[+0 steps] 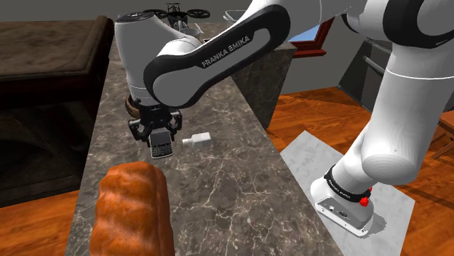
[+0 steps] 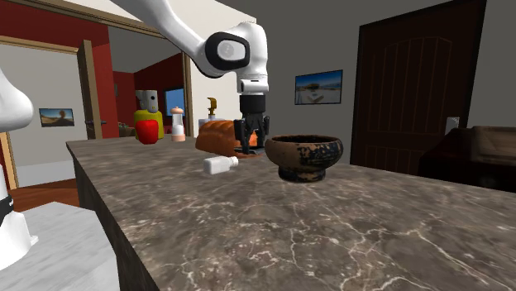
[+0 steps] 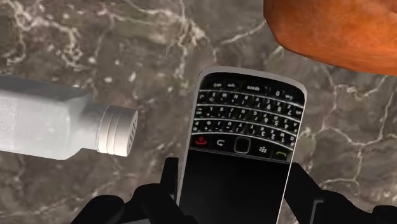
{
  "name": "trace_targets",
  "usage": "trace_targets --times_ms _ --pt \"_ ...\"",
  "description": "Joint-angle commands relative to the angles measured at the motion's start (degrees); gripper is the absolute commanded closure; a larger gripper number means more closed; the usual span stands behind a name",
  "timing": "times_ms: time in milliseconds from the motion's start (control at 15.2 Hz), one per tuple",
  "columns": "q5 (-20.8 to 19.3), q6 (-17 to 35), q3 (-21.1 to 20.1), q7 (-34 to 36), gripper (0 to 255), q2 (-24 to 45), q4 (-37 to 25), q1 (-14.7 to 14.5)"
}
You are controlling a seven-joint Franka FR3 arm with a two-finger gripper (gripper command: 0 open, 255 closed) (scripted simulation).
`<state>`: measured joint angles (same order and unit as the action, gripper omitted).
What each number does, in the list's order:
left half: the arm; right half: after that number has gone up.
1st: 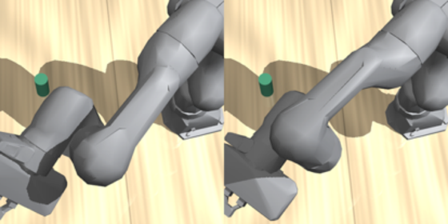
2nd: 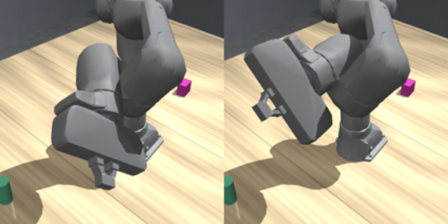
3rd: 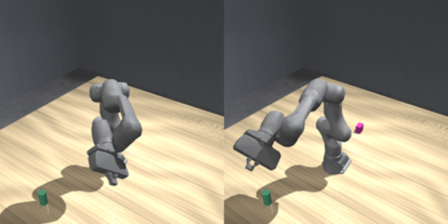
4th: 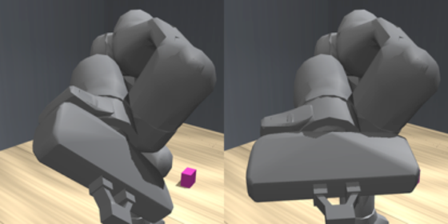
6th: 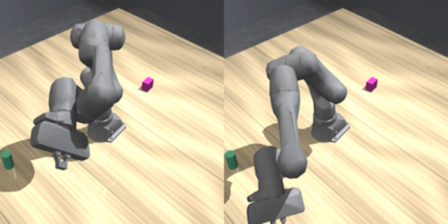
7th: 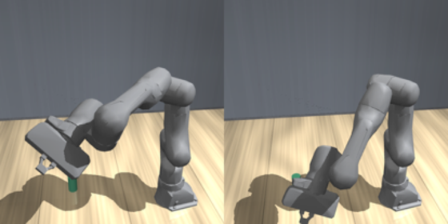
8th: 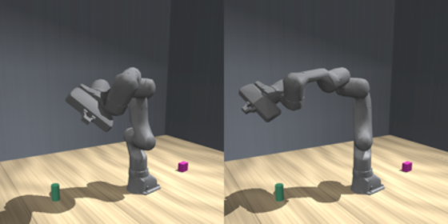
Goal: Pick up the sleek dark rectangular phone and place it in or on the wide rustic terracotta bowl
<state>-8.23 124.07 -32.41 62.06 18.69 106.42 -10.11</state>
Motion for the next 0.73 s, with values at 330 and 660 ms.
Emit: trace_targets --times_ms 330,660 --pt "1.7 -4.6 -0.6 -1.1 255 -2.4 -2.6 0.7" --pt "2.5 -8.1 -0.9 -1.5 255 -3.7 -4.9 0.9"
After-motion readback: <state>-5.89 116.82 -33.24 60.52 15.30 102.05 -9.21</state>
